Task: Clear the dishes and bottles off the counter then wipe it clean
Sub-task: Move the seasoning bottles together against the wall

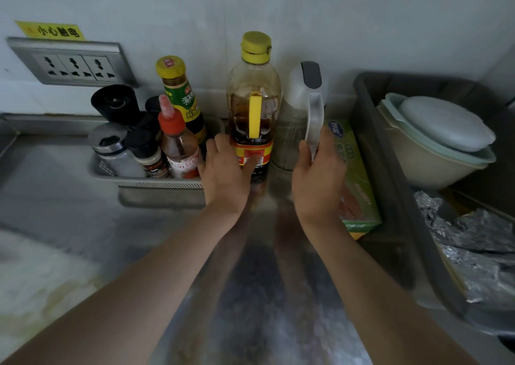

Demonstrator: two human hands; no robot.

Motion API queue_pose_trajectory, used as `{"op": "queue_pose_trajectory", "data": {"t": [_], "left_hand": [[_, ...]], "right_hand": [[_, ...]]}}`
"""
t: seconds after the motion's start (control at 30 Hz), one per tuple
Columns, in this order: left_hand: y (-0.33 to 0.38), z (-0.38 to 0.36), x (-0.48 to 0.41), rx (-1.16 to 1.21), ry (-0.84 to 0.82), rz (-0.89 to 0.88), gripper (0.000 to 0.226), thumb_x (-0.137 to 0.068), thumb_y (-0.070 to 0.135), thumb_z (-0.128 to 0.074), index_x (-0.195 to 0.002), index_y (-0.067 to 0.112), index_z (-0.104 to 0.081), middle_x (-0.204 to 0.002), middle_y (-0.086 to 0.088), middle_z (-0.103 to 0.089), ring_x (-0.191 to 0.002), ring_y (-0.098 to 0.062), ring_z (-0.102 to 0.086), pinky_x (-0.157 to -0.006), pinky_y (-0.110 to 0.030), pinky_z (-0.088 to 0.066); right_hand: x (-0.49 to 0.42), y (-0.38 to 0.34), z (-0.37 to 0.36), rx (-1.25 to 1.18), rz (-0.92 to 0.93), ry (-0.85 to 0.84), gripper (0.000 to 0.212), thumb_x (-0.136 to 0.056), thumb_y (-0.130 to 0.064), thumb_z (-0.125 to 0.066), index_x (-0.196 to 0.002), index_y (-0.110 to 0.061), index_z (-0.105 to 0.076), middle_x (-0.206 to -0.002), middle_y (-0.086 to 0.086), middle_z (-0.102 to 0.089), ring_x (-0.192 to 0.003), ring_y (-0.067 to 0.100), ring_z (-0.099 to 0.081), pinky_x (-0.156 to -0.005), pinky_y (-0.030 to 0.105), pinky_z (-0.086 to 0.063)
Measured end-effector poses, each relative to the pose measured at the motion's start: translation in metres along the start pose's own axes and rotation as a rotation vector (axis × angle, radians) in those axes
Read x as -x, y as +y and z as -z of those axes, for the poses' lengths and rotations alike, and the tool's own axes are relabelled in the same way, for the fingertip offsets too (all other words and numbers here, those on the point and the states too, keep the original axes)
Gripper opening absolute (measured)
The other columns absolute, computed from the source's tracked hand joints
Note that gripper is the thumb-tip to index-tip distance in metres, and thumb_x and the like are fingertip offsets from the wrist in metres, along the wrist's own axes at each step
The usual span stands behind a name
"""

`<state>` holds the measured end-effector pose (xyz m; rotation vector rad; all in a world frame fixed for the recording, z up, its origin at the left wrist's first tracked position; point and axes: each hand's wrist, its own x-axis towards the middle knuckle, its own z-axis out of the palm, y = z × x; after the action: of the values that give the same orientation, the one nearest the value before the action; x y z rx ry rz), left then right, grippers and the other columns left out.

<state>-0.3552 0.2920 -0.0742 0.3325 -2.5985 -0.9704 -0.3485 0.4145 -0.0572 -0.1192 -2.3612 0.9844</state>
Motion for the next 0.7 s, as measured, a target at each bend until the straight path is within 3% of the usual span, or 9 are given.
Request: {"op": "queue_pose_trajectory", "data": {"t": [0.2, 0.33, 0.57, 0.7], "left_hand": [[-0.042, 0.026, 0.033, -0.228, 0.030, -0.178, 0.044, -0.084, 0.014, -0.061, -0.125, 0.004, -0.049, -0.121, -0.016, -0.053, -0.111, -0.035, -0.051, -0.090, -0.044, -0.040], [-0.033, 0.017, 0.023, -0.173, 0.054, -0.061, 0.027, -0.084, 0.004, -0.056, -0.111, 0.009, -0.062, -0.108, -0.012, -0.063, -0.104, -0.032, -0.055, -0.088, -0.038, -0.033], [-0.027, 0.010, 0.015, -0.114, 0.099, -0.027, 0.014, -0.081, 0.001, -0.055, -0.085, 0.011, -0.064, -0.083, -0.006, -0.064, -0.084, -0.027, -0.056, -0.076, -0.029, -0.028], [-0.036, 0.008, 0.012, 0.042, 0.057, -0.105, 0.011, -0.078, 0.000, -0.060, -0.079, 0.010, -0.064, -0.075, -0.007, -0.064, -0.074, -0.029, -0.059, -0.071, -0.042, -0.048]], "right_hand": [[0.009, 0.000, 0.002, -0.137, -0.105, -0.104, 0.034, -0.094, -0.017, -0.051, -0.127, -0.010, -0.047, -0.107, 0.008, -0.062, -0.097, 0.021, -0.061, -0.083, 0.036, -0.051], [0.012, 0.002, -0.001, -0.159, -0.131, -0.102, 0.035, -0.095, -0.015, -0.048, -0.130, -0.011, -0.045, -0.112, 0.009, -0.061, -0.105, 0.022, -0.059, -0.090, 0.043, -0.048], [0.012, 0.002, -0.002, -0.126, -0.121, -0.086, 0.031, -0.096, -0.014, -0.047, -0.126, -0.008, -0.048, -0.105, 0.011, -0.062, -0.098, 0.023, -0.060, -0.083, 0.037, -0.049], [0.012, 0.002, -0.004, -0.125, -0.118, -0.072, 0.029, -0.095, -0.012, -0.047, -0.123, -0.007, -0.050, -0.102, 0.010, -0.063, -0.093, 0.022, -0.060, -0.074, 0.024, -0.042]]}}
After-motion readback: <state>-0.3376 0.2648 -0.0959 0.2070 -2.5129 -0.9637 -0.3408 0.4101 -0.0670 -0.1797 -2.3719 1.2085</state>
